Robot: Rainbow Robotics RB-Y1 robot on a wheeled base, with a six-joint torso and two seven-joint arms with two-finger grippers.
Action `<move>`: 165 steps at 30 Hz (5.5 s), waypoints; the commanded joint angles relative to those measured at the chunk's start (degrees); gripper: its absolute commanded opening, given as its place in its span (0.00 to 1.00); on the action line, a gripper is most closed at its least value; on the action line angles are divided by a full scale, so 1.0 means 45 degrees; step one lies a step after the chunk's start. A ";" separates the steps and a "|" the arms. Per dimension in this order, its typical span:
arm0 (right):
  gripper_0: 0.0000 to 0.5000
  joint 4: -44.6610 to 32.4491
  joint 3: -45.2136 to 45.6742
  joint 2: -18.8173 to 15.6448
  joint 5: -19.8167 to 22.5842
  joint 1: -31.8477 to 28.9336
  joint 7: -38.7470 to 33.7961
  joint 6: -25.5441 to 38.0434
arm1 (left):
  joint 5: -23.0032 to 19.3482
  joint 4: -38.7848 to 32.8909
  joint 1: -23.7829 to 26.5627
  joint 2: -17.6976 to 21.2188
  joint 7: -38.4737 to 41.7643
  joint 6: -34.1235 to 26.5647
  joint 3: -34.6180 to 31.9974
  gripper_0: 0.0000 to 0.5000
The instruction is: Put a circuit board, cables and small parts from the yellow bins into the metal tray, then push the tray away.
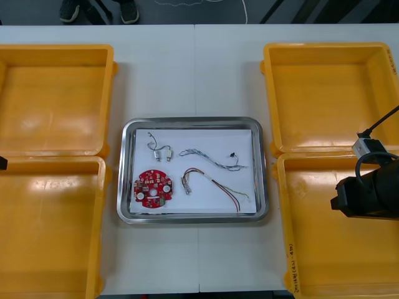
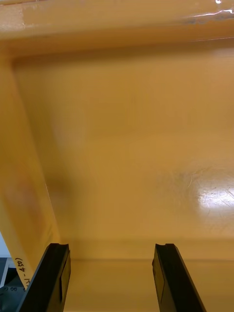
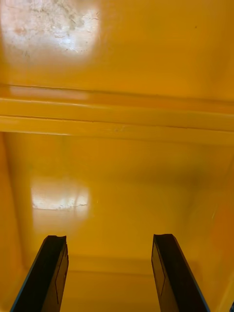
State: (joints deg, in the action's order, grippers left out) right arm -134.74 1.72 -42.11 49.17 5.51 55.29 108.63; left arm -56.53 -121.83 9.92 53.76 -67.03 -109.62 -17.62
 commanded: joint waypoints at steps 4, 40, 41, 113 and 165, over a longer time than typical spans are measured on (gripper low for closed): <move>0.98 -0.0390 0.0360 0.0082 0.0129 -0.0130 -0.0275 -0.0077 | 0.0219 -0.0349 -0.0270 -0.0443 -0.1179 -0.0084 -0.0382 1.00; 0.99 -0.0957 -0.4328 0.0023 0.0637 0.3209 0.5272 -0.0214 | 0.0278 -0.0349 -0.0270 -0.0561 -0.1199 -0.0084 -0.0421 1.00; 0.99 -0.0957 -0.4660 0.0101 0.0539 0.3463 0.5643 -0.0272 | 0.0278 -0.0349 -0.0270 -0.0561 -0.1199 -0.0084 -0.0421 1.00; 0.99 0.5235 -1.5832 0.4906 -0.5399 0.8893 0.9589 -0.4022 | 0.0278 -0.0349 -0.0270 -0.0561 -0.1199 -0.0084 -0.0421 1.00; 0.00 0.5742 -1.4738 0.5160 -0.6219 0.9831 0.9940 -0.3651 | 0.0278 -0.0349 -0.0270 -0.0561 -0.1199 -0.0084 -0.0421 1.00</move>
State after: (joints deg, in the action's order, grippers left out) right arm -108.54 -66.93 -20.41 22.48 47.71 97.59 91.79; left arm -55.79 -121.91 9.53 51.67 -68.84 -109.63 -17.67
